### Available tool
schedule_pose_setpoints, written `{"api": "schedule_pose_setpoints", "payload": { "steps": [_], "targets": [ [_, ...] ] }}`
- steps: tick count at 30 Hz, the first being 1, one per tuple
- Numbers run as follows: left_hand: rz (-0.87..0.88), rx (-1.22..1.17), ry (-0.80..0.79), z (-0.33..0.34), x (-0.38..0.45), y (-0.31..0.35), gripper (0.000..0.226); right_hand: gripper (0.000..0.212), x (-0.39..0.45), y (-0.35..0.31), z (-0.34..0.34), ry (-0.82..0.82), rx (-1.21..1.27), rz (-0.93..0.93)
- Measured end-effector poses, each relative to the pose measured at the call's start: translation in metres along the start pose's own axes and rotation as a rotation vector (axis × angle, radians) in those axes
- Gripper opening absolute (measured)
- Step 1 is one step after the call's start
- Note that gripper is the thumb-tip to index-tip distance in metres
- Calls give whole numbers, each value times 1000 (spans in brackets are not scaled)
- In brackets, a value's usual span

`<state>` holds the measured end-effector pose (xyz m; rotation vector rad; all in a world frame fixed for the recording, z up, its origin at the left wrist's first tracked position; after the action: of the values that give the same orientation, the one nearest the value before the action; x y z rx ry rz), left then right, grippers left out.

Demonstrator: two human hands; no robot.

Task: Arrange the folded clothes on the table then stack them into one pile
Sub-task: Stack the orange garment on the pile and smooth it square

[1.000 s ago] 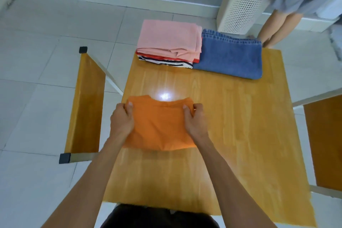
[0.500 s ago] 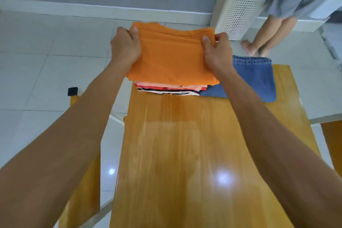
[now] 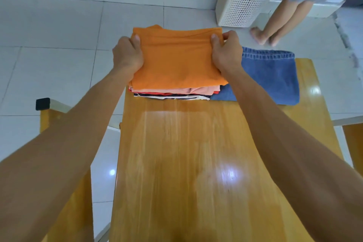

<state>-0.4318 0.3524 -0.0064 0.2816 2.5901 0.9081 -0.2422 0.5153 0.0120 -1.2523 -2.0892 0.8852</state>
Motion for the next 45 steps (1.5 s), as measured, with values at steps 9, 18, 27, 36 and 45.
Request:
{"api": "schedule_pose_setpoints", "payload": {
  "steps": [9, 18, 27, 36, 45],
  "targets": [
    [-35, 75, -64, 9, 8, 1, 48, 37, -2, 10, 3, -80, -63, 65],
    [663, 90, 294, 17, -33, 31, 39, 50, -28, -28, 32, -86, -610, -515],
    [512, 460, -24, 47, -19, 4, 56, 57, -18, 15, 25, -420, -515, -328],
    [574, 504, 16, 48, -18, 8, 58, 59, -25, -6, 46, -389, -624, -478],
    [337, 203, -46, 35, -9, 3, 57, 67, -15, 14, 10, -225, -355, -124]
  ]
}}
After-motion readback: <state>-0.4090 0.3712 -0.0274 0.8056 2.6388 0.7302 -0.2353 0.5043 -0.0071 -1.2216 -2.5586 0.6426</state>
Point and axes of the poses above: each hand's wrist, its own x-axis towards the middle knuckle, its own z-axis out of the palm, y = z × x, the point moved 1 cm from there along x, towards the middle knuckle, and after that the axes turned 11 degrees about -z, right-handed, at the moved point
